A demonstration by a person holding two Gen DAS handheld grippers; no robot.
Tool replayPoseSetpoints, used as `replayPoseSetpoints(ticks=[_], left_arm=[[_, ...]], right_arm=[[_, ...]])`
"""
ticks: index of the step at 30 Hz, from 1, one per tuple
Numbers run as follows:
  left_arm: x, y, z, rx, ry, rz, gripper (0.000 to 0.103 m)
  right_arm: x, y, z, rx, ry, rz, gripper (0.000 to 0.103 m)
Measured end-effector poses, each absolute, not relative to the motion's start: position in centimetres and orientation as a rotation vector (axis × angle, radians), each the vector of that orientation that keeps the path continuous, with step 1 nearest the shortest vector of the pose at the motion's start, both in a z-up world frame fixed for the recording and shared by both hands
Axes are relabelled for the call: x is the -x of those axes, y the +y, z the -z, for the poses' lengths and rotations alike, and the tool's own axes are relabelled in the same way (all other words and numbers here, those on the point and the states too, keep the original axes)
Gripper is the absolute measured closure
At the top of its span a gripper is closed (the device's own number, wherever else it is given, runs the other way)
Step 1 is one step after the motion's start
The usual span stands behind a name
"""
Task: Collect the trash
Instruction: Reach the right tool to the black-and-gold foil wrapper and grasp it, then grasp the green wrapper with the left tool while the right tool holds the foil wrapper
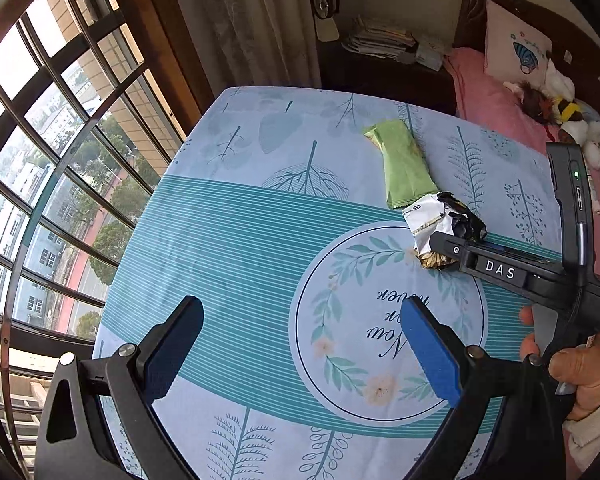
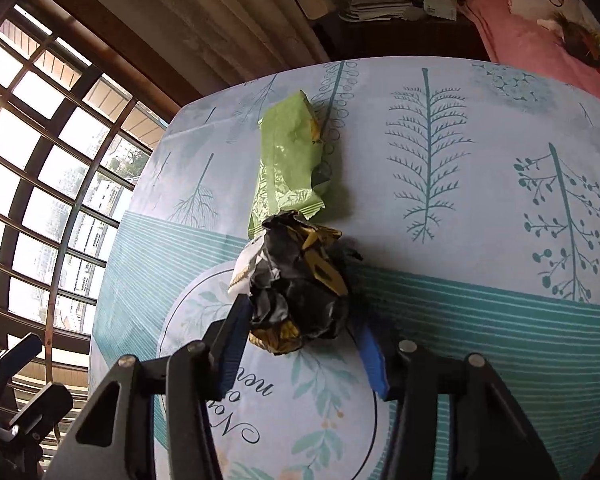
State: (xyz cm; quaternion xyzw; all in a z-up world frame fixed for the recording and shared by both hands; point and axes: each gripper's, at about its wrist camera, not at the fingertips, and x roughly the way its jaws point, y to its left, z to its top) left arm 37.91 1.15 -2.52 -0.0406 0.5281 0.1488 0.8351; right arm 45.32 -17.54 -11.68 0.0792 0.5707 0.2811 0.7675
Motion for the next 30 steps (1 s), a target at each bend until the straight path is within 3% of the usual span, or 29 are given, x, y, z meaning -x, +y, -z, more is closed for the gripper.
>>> replayPoseSetpoints(ticks=[10, 22, 26, 30], left_arm=[[-45.2, -1.2, 4.8, 0.06, 1.132, -0.281, 0.005], [-55.4, -2.0, 10.2, 0.272, 1.225, -0.193, 0.009], [-57.5, -2.2, 12.0, 0.293, 1.251, -0.192, 0.025], [-58.4, -2.6, 12.9, 0.266, 1.24, -0.212, 0.029]], right_arm=[[-47.0, -23.1, 11.5, -0.258, 1.182, -0.529, 0.054], [-49.3, -26.2, 12.0, -0.304, 1.133, -0.485, 0.054], [-49.1, -26.7, 12.3, -0.318, 1.122, -0.488, 0.054], [-49.0, -26.7, 12.3, -0.311, 1.115, -0.495, 0.054]])
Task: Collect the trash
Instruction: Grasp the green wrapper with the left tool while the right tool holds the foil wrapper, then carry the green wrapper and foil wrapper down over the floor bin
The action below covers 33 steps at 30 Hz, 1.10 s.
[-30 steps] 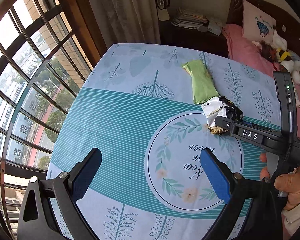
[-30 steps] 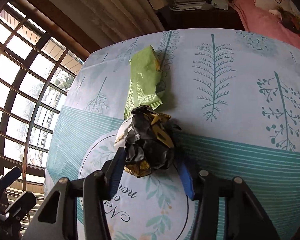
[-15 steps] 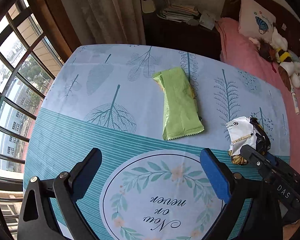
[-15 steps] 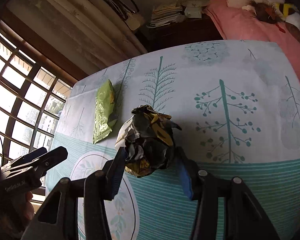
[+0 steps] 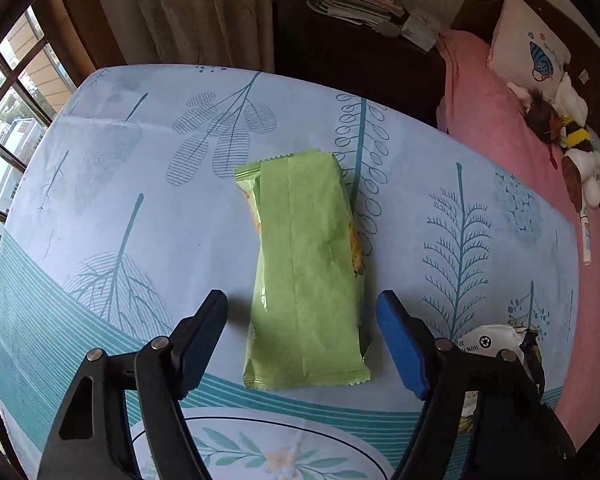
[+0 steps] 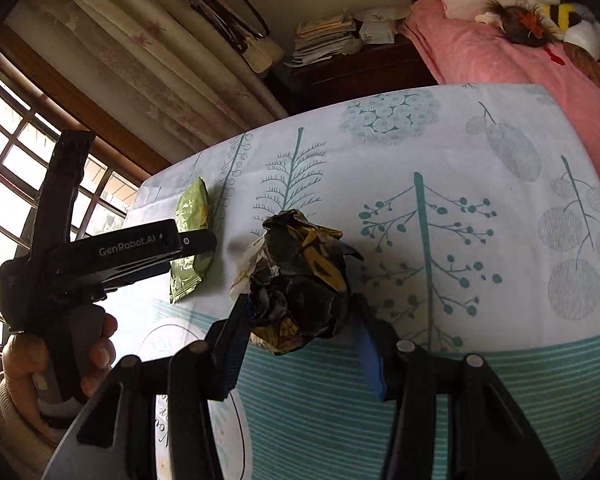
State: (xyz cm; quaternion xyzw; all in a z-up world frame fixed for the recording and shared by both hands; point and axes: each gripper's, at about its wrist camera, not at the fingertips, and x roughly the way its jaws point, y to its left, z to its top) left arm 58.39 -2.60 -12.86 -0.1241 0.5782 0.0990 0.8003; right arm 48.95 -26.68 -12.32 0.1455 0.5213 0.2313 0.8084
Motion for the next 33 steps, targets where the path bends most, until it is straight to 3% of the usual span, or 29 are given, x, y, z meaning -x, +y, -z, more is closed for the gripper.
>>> replayPoseSetpoints(ticks=[2, 6, 9, 22, 33], left_arm=[[-58.6, -3.0, 12.9, 0.236, 1.226, -0.226, 0.036], [-58.4, -3.4, 12.6, 0.187, 1.21, -0.242, 0.061], [-57.9, -3.2, 12.2, 0.196, 1.209, -0.241, 0.071], [-49.7, -3.6, 10.6, 0.161, 1.235, -0.229, 0.078], [-35.3, -2.4, 6.4, 0.15, 1.222, -0.154, 0.078]], right_arm=[[-48.9, -26.7, 12.3, -0.307, 1.109, -0.499, 0.054], [-48.8, -26.7, 12.4, -0.309, 1.102, -0.5, 0.054], [-48.7, -26.6, 12.4, -0.304, 1.1, -0.491, 0.054], [-45.1, -26.4, 12.0, -0.326, 1.155, -0.514, 0.055], [-34.3, -26.4, 10.6, -0.405, 1.216, -0.523, 0.055]])
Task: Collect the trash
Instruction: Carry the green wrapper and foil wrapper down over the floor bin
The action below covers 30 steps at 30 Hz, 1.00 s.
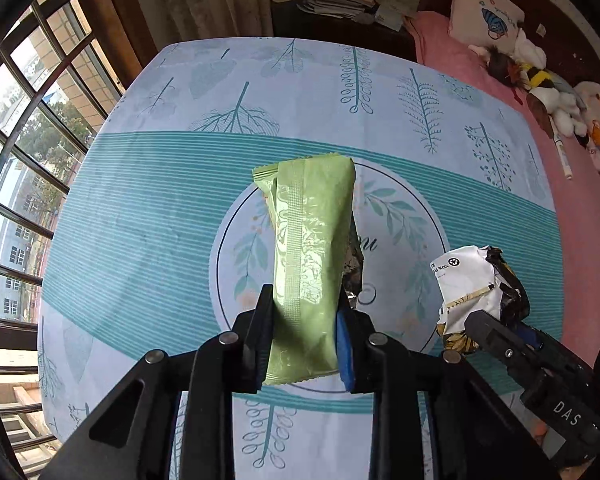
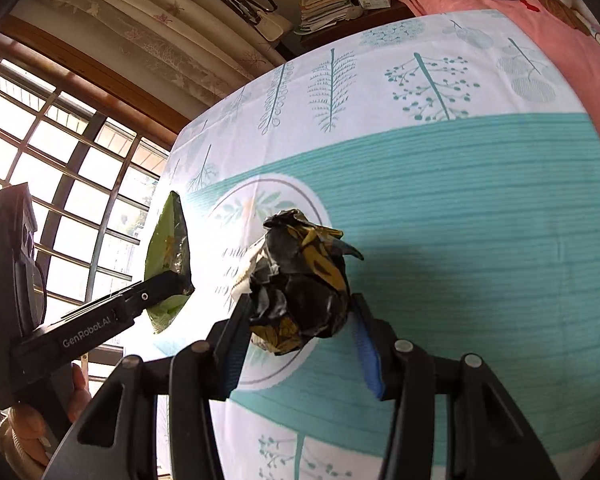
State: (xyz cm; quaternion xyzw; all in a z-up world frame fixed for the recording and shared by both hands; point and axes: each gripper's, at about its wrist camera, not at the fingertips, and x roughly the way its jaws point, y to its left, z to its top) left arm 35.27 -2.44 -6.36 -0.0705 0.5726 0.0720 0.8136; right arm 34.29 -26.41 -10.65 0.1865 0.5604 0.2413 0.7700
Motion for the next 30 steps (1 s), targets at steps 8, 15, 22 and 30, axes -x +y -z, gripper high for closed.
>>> replayPoseSetpoints(ticks=[8, 15, 22, 30], left_arm=[[-21.6, 0.7, 3.8, 0.146, 1.199, -0.038, 0.078], [-10.6, 3.6, 3.1, 0.094, 1.204, 0.106, 0.078], [-2.6, 5.4, 3.5, 0.025, 1.209, 0.173, 0.078], [3.1, 4.9, 6.8, -0.007, 1.284, 0.196, 0.078]], right_arm=[[-21.6, -23.7, 7.1, -0.366, 1.189, -0.49, 0.055], [-8.9, -21.5, 3.6, -0.459, 1.097, -0.376, 0.055], [0.9, -19.4, 3.9, -0.47, 1.103, -0.302, 0.055], [7.3, -18.5, 7.1, -0.419, 1.228, -0.252, 0.055]])
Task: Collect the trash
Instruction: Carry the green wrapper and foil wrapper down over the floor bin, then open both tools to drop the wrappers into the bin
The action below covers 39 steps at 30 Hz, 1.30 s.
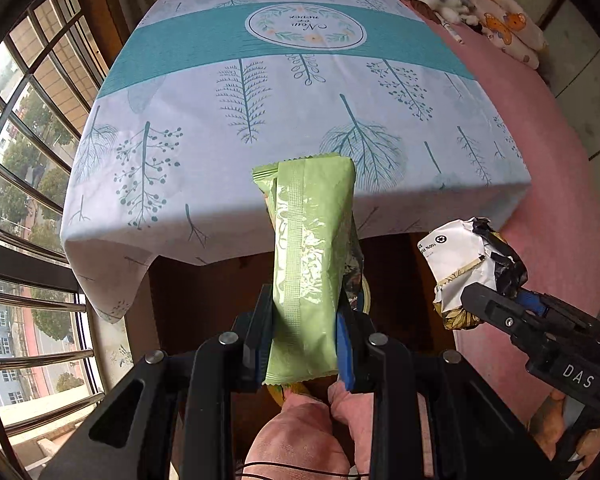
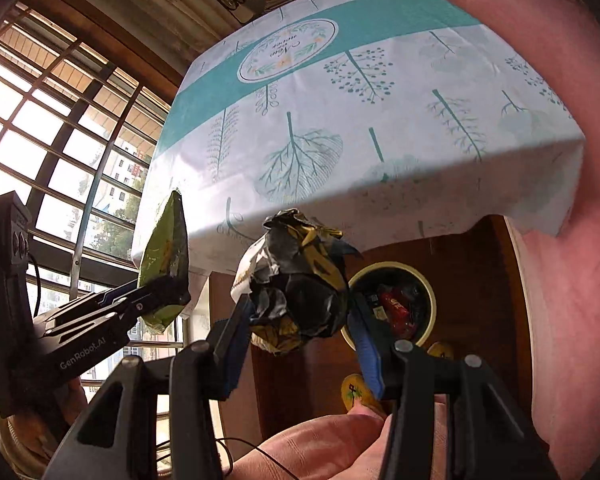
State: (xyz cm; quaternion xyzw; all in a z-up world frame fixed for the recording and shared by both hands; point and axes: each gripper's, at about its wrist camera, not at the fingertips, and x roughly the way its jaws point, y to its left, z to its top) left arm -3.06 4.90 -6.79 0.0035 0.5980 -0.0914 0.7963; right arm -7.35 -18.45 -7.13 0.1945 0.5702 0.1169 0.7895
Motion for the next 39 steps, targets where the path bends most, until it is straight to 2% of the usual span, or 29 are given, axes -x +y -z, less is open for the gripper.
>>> replayPoseSetpoints(ticks=[5, 10, 22, 25, 30, 34, 38, 39], left_arm=[[5.0, 3.5, 10.3, -0.002, 1.315, 0.205, 0.078], [5.2, 1.5, 15.9, 0.005, 1.366, 0.194, 0.077], [1.9, -0.6, 30.0, 0.062, 1.45, 0.171, 0.075], [1.2, -0.5, 32.3, 0.081, 1.454, 0.173, 0.069], [0.7, -0.3, 34.7, 0.082, 1.452, 0.167, 0.04], [0.5, 0.2, 35.7, 0.072, 1.455, 0.161, 0.037], [0.5, 0.7, 36.1, 0.091, 1.465, 0.144, 0.028], [0.5, 0.8, 36.1, 0.092, 1.465, 0.138, 0.021]], right_arm=[[9.1, -18.8, 10.7, -0.39, 1.297, -0.239, 0.055], [8.9, -19.6, 15.9, -0.396, 1.349, -0.217, 0.055], [6.3, -21.4, 30.7, -0.401, 1.435, -0.141, 0.054], [5.5, -21.4, 33.3, -0.399, 1.439, -0.14, 0.054], [4.8, -21.0, 36.5, -0.401, 1.464, -0.128, 0.051], [4.3, -20.7, 37.9, -0.403, 1.489, -0.128, 0.049], [4.5, -20.5, 38.2, -0.4, 1.483, -0.137, 0.044], [4.6, -20.5, 38.2, -0.398, 1.478, -0.141, 0.044]])
